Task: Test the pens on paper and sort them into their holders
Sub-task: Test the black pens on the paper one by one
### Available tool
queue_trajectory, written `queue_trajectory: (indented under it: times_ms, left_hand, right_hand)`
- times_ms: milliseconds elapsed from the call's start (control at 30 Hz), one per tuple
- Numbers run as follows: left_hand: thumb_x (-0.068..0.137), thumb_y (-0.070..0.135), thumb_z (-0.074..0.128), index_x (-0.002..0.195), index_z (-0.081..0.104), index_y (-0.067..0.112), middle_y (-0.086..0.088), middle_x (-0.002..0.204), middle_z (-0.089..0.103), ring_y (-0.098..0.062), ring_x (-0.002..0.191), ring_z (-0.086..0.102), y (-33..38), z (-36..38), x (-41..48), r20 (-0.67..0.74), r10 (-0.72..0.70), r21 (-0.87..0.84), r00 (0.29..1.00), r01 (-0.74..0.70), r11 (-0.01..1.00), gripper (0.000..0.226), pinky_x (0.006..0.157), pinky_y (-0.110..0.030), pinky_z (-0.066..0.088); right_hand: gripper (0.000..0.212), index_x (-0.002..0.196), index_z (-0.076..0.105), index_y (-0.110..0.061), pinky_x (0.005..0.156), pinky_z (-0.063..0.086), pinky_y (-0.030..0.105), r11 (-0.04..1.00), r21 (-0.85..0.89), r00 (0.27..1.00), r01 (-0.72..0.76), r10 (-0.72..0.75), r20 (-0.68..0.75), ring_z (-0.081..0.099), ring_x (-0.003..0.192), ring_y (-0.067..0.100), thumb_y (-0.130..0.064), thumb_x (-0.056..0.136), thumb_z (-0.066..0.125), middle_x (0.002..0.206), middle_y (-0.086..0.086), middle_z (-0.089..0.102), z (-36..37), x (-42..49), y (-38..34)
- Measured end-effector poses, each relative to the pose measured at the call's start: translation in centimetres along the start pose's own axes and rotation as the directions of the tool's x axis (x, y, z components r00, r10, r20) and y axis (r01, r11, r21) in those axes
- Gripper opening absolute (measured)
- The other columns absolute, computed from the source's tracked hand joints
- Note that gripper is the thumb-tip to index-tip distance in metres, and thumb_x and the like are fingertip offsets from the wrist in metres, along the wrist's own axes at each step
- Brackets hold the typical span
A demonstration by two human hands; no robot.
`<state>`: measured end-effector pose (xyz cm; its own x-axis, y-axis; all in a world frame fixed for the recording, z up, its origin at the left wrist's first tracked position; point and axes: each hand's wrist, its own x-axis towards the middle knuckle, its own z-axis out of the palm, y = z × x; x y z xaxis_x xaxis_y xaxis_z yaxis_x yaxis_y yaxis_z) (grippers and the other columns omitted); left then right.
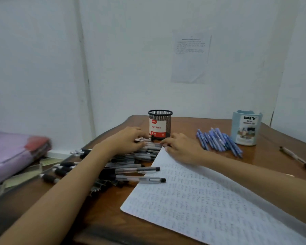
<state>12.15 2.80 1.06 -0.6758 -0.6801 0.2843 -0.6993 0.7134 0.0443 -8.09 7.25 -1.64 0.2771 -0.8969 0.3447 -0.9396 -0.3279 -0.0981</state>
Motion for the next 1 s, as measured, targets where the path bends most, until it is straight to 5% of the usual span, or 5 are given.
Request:
queue_trajectory:
  times_ms: [300,433,567,767,1000]
  left_hand:
    - [0.095,0.028,0.050,0.125,0.057,0.014,-0.005,0.121,0.058,-0.015,0.109,0.052,-0.4,0.3,0.0,0.082,-0.058,-0.028,0.995,0.061,0.998,0.034,0.094,-0.028,0.039]
    - [0.095,0.027,0.049,0.128,0.055,0.016,-0.005,0.121,0.057,-0.016,0.110,0.051,-0.2,0.1,0.0,0.045,-0.041,-0.036,0.998,0.043,0.998,0.034,0.091,-0.026,0.039]
    - [0.096,0.028,0.049,0.139,0.043,0.018,0.000,0.132,0.050,-0.011,0.117,0.046,1.3,-0.1,0.0,-0.062,0.040,-0.084,0.997,-0.045,0.995,0.044,0.093,-0.019,0.034]
    - [0.090,0.045,0.052,0.133,0.048,0.030,0.008,0.134,0.051,-0.003,0.119,0.045,5.5,0.1,-0.4,-0.037,0.256,-0.242,0.966,-0.257,0.935,0.046,0.098,-0.015,0.036]
    - [0.086,0.049,0.054,0.137,0.002,0.056,0.028,0.151,-0.001,0.017,0.133,-0.003,8.9,1.8,-0.7,0.105,0.438,-0.287,0.893,-0.395,0.873,0.073,0.112,-0.026,0.008]
  right_hand:
    - [0.019,0.107,0.067,-0.018,0.078,0.046,0.025,0.978,0.166,0.989,-0.123,0.134,-0.058,0.051,0.086,0.006,-0.026,0.091,0.059,0.107,-0.002,0.062,0.8,0.3,1.1]
    - [0.013,0.100,0.069,-0.011,0.061,0.038,0.009,0.825,0.548,0.958,-0.135,0.249,-0.140,0.052,0.076,0.007,-0.014,0.088,0.062,0.087,-0.004,0.062,-0.3,-0.9,1.2]
    - [0.007,0.090,0.066,-0.012,0.051,0.043,0.010,0.520,0.851,0.860,-0.073,0.465,-0.211,0.053,0.065,0.011,-0.007,0.089,0.061,0.078,0.005,0.062,-2.1,-3.8,2.4]
    - [0.013,0.079,0.059,-0.022,0.051,0.048,0.018,0.491,0.869,0.613,-0.057,0.704,-0.358,0.057,0.055,0.000,-0.021,0.092,0.057,0.070,-0.004,0.066,-3.9,-9.3,6.8]
    - [0.021,0.080,0.049,-0.021,0.030,0.035,0.014,0.317,0.946,0.590,0.064,0.753,-0.292,0.051,0.038,0.003,-0.022,0.099,0.042,0.057,-0.005,0.064,-6.4,-10.8,6.9]
